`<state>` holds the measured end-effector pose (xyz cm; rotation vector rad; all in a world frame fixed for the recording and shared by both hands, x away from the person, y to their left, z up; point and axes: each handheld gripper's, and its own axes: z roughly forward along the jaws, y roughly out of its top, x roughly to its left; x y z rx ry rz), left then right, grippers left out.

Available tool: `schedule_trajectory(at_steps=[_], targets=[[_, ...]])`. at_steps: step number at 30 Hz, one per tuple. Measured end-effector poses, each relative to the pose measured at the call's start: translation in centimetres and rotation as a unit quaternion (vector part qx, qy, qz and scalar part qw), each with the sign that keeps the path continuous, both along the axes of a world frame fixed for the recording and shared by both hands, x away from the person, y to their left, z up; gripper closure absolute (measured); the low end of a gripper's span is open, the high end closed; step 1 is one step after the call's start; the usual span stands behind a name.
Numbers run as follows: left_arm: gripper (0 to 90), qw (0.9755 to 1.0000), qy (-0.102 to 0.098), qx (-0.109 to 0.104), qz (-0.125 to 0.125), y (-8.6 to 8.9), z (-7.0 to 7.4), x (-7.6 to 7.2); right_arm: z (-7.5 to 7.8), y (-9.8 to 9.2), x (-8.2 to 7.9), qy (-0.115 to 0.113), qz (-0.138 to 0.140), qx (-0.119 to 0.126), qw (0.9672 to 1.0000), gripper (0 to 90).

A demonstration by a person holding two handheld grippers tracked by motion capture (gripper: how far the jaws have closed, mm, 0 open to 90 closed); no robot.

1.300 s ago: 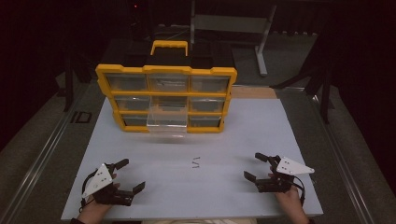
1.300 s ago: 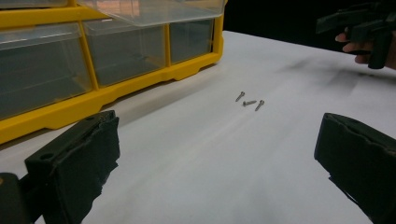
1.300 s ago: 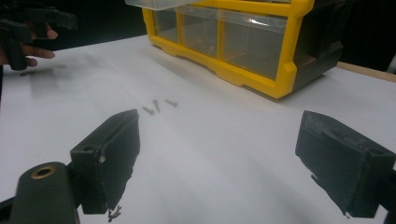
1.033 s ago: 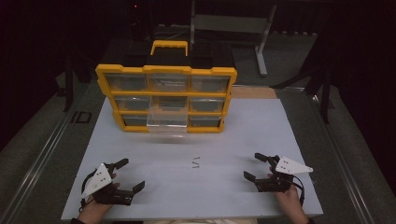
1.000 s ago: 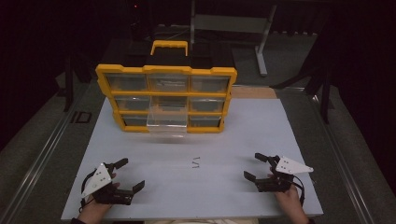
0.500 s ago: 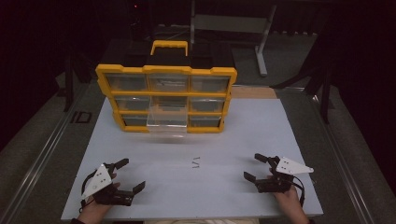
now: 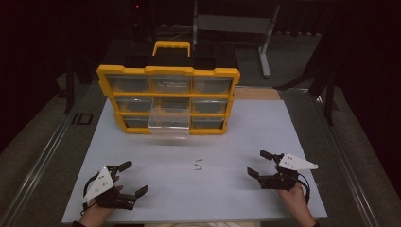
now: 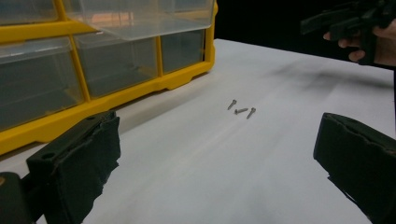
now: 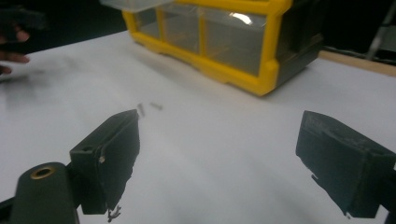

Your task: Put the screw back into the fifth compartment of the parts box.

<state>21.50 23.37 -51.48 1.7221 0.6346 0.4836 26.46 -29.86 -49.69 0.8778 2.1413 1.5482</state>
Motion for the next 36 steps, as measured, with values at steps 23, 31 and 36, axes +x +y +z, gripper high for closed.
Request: schedule_trajectory(at_steps=[23,31,36], targets=[[1.7,1.0000,0.003,-0.002,-0.004,0.0,0.0,0.0,4.3,2.9,5.6,0.016,0.087,0.025,0.9958,13.9],[1.7,1.0000,0.003,-0.002,-0.004,0.0,0.0,0.0,4.6,4.3,7.2,0.020,0.115,0.022,0.9930,13.9],[1.8,1.0000,0.002,-0.002,-0.004,0.0,0.0,0.0,4.3,5.2,8.3,0.029,0.126,0.021,0.9913,13.9]])
